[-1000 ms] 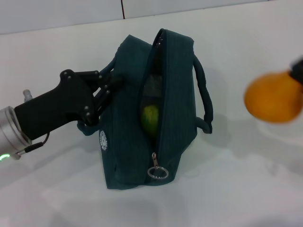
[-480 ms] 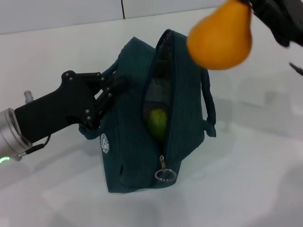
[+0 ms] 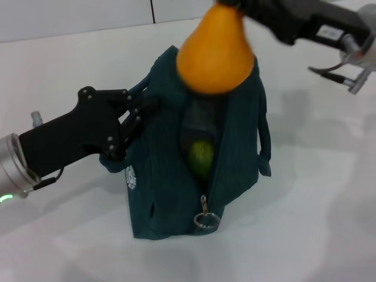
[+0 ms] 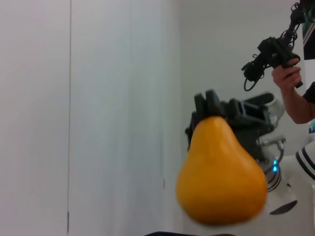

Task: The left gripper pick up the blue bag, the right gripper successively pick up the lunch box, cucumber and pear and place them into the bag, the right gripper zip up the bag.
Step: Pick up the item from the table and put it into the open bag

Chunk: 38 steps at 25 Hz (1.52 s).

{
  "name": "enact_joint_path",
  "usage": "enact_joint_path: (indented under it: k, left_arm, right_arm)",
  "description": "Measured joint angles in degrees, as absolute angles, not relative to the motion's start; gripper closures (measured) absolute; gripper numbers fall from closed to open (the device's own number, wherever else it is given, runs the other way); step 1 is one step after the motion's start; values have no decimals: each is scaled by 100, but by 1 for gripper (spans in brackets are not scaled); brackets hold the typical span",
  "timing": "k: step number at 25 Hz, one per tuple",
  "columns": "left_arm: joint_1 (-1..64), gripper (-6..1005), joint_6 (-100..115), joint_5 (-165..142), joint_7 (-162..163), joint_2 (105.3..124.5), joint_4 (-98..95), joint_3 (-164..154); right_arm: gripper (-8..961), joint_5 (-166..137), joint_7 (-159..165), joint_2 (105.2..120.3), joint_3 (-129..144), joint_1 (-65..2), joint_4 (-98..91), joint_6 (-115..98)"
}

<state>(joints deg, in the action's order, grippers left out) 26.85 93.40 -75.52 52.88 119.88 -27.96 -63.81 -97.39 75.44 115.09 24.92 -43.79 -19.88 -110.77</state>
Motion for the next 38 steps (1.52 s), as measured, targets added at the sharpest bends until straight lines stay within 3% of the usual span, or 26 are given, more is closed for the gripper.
enact_joint_path:
  k: [18,38]
  left_arm:
    - [2701,952,9329,-7547,5265,11988,-2724,-6377]
    - [2764,953,9331,-7549,5270,11989,-2725,-6366]
  right_arm:
    - [913,-9732,7550,11533,3900,-3993,-2305,-10587]
    - [911,-9675,7540,11584,4837,-4095,-2424,-10501]
